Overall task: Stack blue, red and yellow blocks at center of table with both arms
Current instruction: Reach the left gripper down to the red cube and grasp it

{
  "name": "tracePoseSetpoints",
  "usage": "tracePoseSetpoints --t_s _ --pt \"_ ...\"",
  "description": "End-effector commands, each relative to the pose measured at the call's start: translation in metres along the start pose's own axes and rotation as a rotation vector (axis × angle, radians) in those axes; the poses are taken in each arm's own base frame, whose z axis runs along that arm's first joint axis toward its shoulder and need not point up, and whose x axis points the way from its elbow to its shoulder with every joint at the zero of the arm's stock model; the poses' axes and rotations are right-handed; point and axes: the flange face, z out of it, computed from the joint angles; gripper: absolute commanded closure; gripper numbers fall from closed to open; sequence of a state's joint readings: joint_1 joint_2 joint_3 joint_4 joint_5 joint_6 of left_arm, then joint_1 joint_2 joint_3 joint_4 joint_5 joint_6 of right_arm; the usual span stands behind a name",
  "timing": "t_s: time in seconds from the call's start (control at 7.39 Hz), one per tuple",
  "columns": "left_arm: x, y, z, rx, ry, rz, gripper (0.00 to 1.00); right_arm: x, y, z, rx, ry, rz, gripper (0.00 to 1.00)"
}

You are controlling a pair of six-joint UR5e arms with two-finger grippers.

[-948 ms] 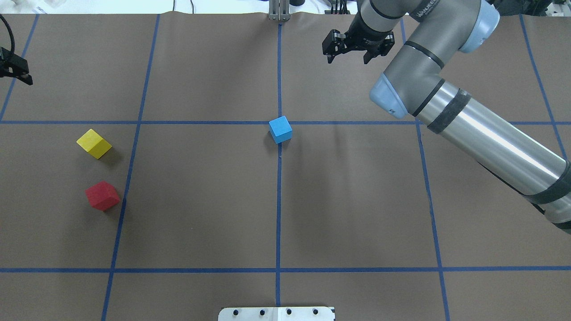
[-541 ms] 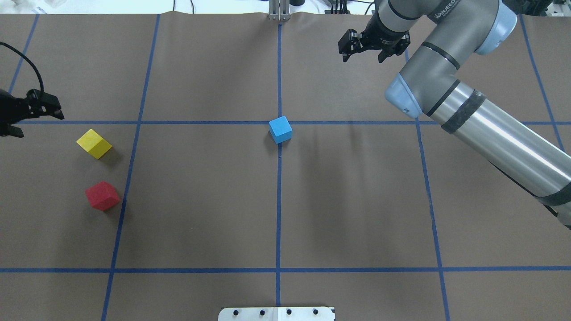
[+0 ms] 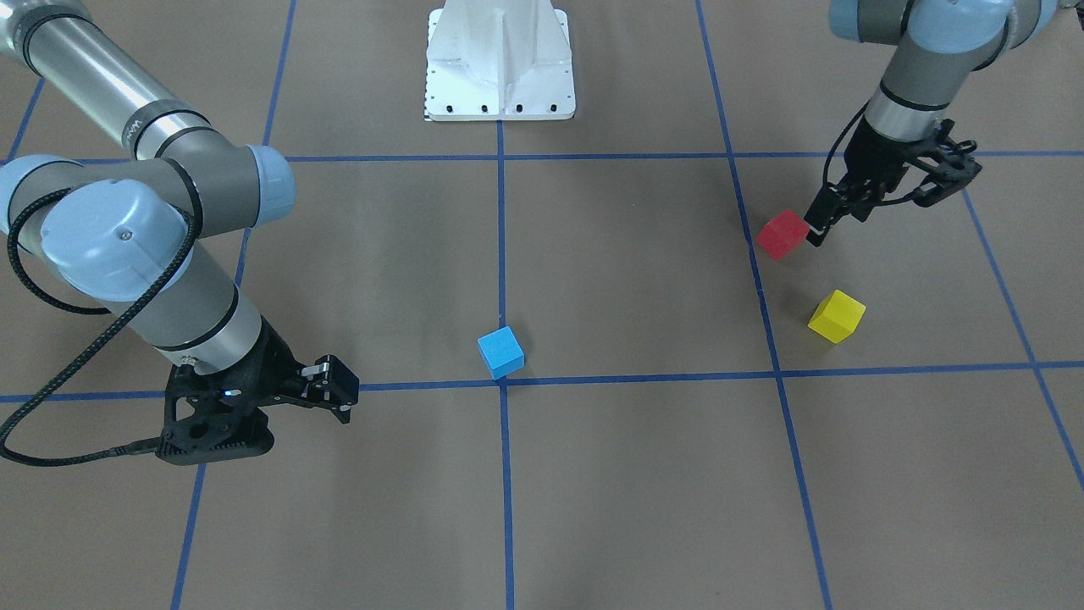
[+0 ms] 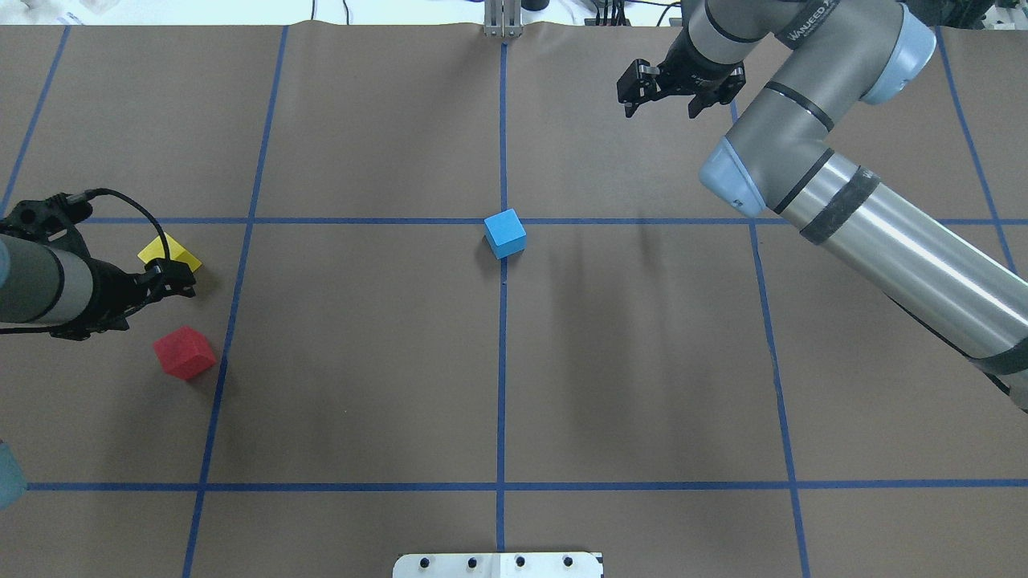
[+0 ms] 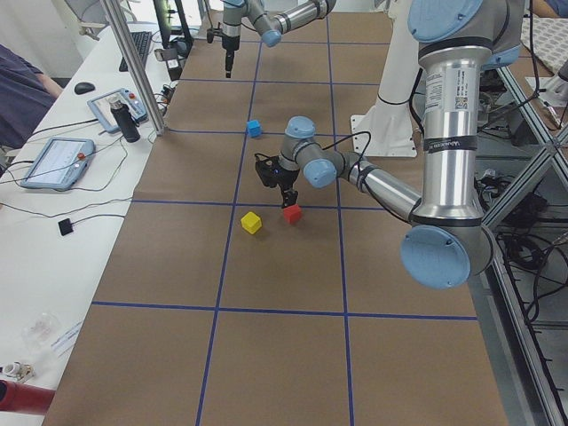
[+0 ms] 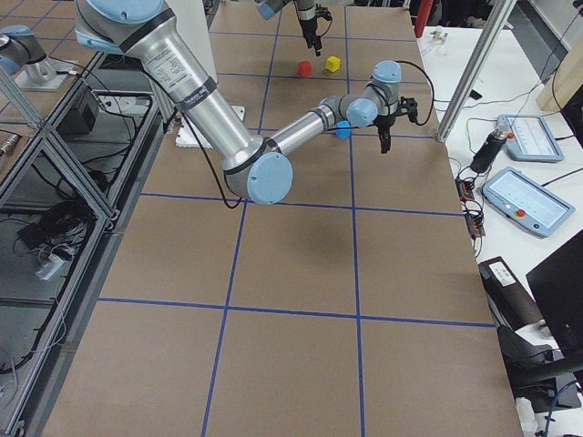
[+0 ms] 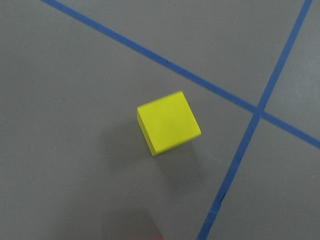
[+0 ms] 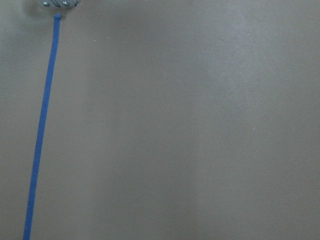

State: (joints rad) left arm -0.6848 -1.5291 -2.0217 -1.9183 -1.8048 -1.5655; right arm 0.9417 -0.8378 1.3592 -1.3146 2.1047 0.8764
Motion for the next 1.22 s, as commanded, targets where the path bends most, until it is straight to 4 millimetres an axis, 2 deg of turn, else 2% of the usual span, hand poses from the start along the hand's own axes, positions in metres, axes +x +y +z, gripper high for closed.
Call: tracePoseSetpoints --t_s 0.0,0.27,0.68,0.95,1.08 --pt "0.001 0.020 0.014 0.004 -0.023 0.019 0.00 0.002 0.001 0.001 -0.003 0.001 0.001 0.01" --pt "-0.007 0.030 0.030 -0.012 -0.057 0.030 0.00 0.003 0.001 0.002 -0.003 0.002 0.003 0.01" --pt "-0.010 0.033 0.051 -0.019 -0.090 0.035 0.00 0.005 0.002 0.003 -0.005 0.004 0.006 0.01" --pt "-0.007 0.037 0.057 -0.026 -0.094 0.043 0.02 0.009 0.004 0.006 -0.010 0.009 0.009 0.01" --pt "-0.005 0.038 0.055 -0.029 -0.089 0.042 0.38 0.010 0.005 0.007 -0.011 0.010 0.012 0.01"
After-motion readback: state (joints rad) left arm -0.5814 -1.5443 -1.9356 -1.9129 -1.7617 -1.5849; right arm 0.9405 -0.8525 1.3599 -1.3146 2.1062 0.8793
